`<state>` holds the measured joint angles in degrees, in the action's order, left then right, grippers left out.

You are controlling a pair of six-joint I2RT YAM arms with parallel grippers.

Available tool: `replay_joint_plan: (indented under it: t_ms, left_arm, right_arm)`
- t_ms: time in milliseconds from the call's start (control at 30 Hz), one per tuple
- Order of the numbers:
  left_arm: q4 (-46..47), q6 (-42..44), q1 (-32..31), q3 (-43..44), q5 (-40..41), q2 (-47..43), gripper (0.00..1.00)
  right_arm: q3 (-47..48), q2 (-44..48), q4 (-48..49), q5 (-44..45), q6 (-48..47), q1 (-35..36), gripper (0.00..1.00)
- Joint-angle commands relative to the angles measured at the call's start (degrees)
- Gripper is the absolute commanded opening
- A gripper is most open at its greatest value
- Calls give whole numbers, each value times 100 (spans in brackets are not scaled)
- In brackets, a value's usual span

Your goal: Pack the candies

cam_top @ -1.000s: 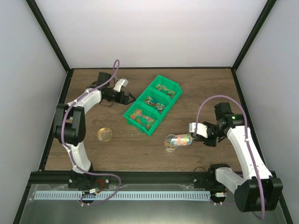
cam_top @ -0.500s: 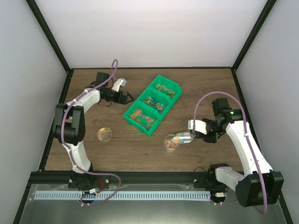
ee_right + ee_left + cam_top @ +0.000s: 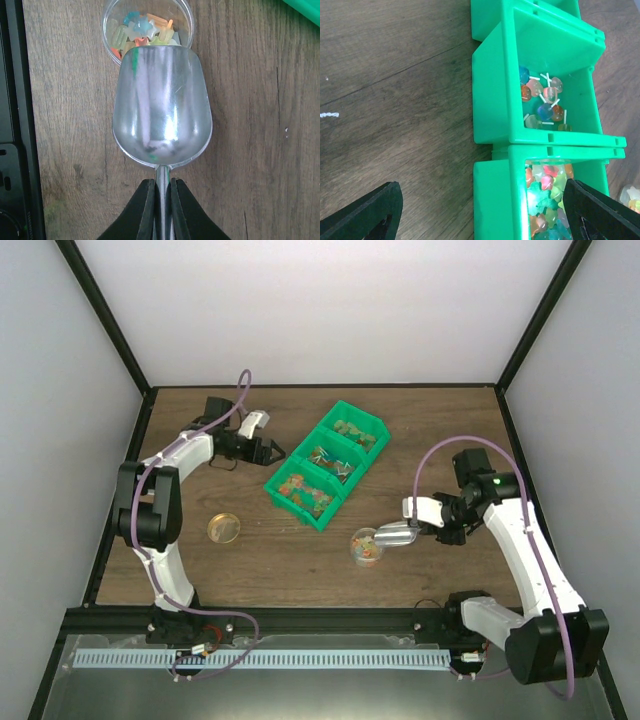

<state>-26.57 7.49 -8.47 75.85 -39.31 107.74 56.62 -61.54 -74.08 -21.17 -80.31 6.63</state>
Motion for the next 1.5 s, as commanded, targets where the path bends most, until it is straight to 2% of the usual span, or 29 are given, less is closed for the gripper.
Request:
replay_joint_plan:
  t_ms: [0, 167, 333, 500, 600, 733, 867, 1067, 1467]
  left_arm:
    - [28, 100, 41, -150, -47, -84, 90]
    - [-189, 403, 38, -304, 210, -296, 89]
    - [-355, 640, 38, -456, 514, -439, 88]
    - [-435, 640, 19, -517, 701, -447, 85]
    - [-445, 568, -16, -516, 667, -447, 82]
    - [-483, 546, -71, -569, 649, -464, 76]
    - [-453, 506, -122, -619, 659, -433, 71]
    - [-250, 302, -244, -624, 613, -311, 59]
    - [-78, 122, -482, -668, 535, -175, 44]
  right_arm:
    - [482, 66, -49, -224, -39, 62, 1]
    - [1112, -360, 450, -991, 896, 102, 1]
    - [1901, -1229, 1118, -972, 2804, 961, 1]
    - [2694, -2150, 1357, -261, 4585, 2243, 1]
    - [3123, -2691, 1357, 102, 5289, 2687, 1]
    - [3357, -3202, 1348, 287, 5704, 3034, 1]
    - [3196, -3459, 1310, 494, 5854, 3275, 1]
    - [2918, -3579, 1347, 882, 6068, 3274, 1]
    - [3101, -4243, 1349, 1541, 6363, 3304, 1]
